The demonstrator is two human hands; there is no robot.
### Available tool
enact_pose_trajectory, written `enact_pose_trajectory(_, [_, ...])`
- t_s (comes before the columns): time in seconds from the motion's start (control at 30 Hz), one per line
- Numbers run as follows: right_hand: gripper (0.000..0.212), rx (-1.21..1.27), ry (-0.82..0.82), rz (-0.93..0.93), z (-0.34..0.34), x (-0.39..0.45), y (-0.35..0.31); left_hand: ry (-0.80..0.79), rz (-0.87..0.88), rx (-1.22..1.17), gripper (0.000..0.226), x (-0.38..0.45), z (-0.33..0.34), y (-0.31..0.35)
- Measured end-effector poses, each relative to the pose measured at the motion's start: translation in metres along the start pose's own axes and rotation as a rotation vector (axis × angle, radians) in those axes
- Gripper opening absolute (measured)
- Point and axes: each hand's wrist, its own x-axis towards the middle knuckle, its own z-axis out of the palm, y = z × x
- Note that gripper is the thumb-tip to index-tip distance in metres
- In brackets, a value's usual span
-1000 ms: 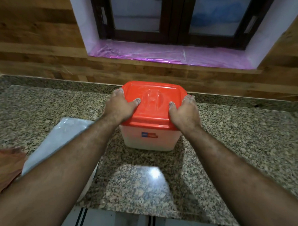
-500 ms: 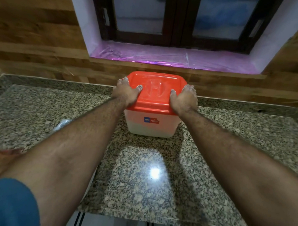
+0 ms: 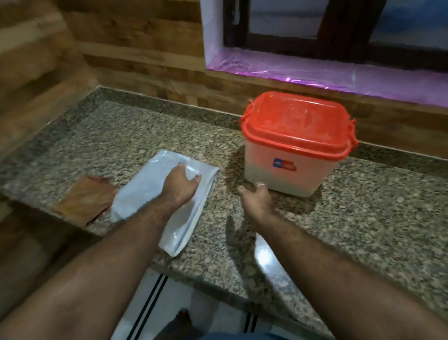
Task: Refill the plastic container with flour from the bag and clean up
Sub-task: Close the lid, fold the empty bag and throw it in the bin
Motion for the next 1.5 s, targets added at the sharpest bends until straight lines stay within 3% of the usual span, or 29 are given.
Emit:
enact_pose_trajectory(0.1, [0.021,0.017,-0.168,0.146,0.046,-0.001,0.003,0.095,-0.054,-0.047,0.065,0.012,-0.035,-0.047])
enact_pose_trajectory(0.27, [0.018,0.032,-0.225,0.307,0.104,-0.002,-0.002,0.068,-0.118,-0.009,0.065,0.060,-0.087,-0.110])
enact_pose_trajectory(0.37, [0.021,0.062,-0.199,0.357,0.133,-0.002,-0.007,-0.059,-0.219,0.033,0.068,0.092,-0.104,-0.138])
enact_pose_trajectory(0.47, [0.021,0.088,-0.177,0.398,0.151,0.000,-0.017,-0.212,-0.256,-0.009,0.045,0.121,-0.108,-0.162])
enact_pose_trajectory(0.53, [0.022,0.120,-0.161,0.446,0.157,-0.002,-0.022,-0.305,-0.304,-0.196,0.033,0.126,-0.108,-0.172])
enact_pose_trajectory(0.67, [0.020,0.179,-0.204,0.525,0.164,-0.005,-0.023,-0.595,-0.449,-0.521,0.030,0.132,-0.111,-0.184])
enact_pose_trajectory(0.83, [0.033,0.282,-0.331,0.565,0.168,-0.010,-0.015,-0.751,-0.495,-0.624,0.026,0.140,-0.111,-0.193])
enact_pose_trajectory(0.9, [0.033,0.296,-0.326,0.503,0.166,-0.010,-0.018,-0.777,-0.455,-0.615,0.035,0.144,-0.114,-0.197])
enact_pose_trajectory(1.07, [0.056,0.450,-0.325,0.389,0.153,-0.003,-0.032,-0.806,-0.348,-0.675,0.046,0.154,-0.125,-0.206])
enact_pose_trajectory(1.2, [0.051,0.492,-0.315,0.378,0.152,-0.002,-0.044,-0.778,-0.289,-0.753,0.048,0.155,-0.134,-0.201])
enact_pose_trajectory(1.3, [0.048,0.492,-0.309,0.385,0.152,-0.004,-0.052,-0.726,-0.294,-0.813,0.051,0.157,-0.137,-0.197])
enact_pose_trajectory(1.43, [0.062,0.519,-0.373,0.404,0.153,-0.004,-0.059,-0.683,-0.330,-0.929,0.057,0.146,-0.143,-0.187])
enact_pose_trajectory(1.5, [0.052,0.517,-0.364,0.451,0.150,-0.004,-0.062,-0.673,-0.375,-0.992,0.057,0.144,-0.144,-0.188])
